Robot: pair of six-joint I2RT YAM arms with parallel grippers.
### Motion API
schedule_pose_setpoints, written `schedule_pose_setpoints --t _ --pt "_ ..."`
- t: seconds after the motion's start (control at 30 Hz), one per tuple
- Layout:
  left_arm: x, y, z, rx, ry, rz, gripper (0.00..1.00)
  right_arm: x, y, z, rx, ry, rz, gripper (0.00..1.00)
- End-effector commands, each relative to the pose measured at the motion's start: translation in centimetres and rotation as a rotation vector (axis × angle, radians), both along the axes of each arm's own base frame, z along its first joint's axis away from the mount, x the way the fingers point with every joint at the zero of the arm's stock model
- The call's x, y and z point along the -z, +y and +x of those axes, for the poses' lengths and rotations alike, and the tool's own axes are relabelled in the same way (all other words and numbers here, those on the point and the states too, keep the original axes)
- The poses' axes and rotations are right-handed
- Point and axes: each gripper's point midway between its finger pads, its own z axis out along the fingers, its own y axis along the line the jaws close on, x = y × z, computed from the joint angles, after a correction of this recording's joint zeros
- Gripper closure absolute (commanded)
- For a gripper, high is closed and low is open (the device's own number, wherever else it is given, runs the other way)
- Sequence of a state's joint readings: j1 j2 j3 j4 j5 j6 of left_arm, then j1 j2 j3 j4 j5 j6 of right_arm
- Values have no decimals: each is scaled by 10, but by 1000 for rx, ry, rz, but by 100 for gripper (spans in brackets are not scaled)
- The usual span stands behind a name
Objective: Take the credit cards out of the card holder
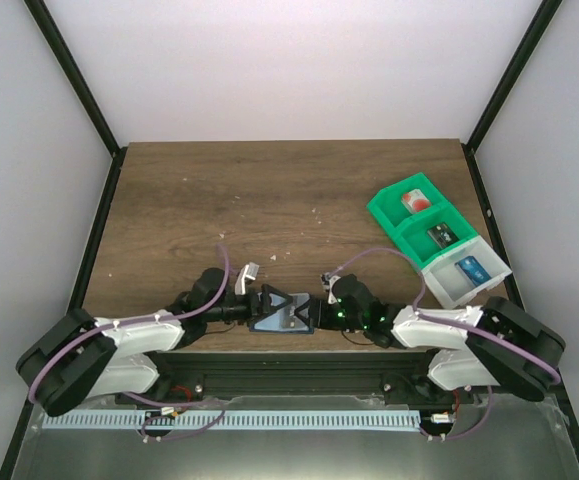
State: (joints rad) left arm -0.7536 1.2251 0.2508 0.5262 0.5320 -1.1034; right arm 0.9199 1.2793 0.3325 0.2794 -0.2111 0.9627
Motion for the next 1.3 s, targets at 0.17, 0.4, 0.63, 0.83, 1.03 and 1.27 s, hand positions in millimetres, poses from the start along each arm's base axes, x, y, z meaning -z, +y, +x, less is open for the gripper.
schedule_pose_setpoints --t 0.17,0.4,0.63,0.83,1.03,1.27 --pt "13 31 14 -96 -37 133 7 -30 -15 11 79 -80 -41 46" --pt "30 52 18 -122 -25 177 28 -27 4 9 28 -36 7 46" --pt "51 58 12 -102 -8 240 28 -17 19 12 -2 -3 -7 45" --pt "61 56 5 -58 7 235 39 -18 26 15 -13 3 1 46" --pt "63 52 1 -35 17 210 48 -10 24 20 13 11 -39 44" --pt "63 53 -1 -41 26 196 55 2 24 21 -1 28 -98 43"
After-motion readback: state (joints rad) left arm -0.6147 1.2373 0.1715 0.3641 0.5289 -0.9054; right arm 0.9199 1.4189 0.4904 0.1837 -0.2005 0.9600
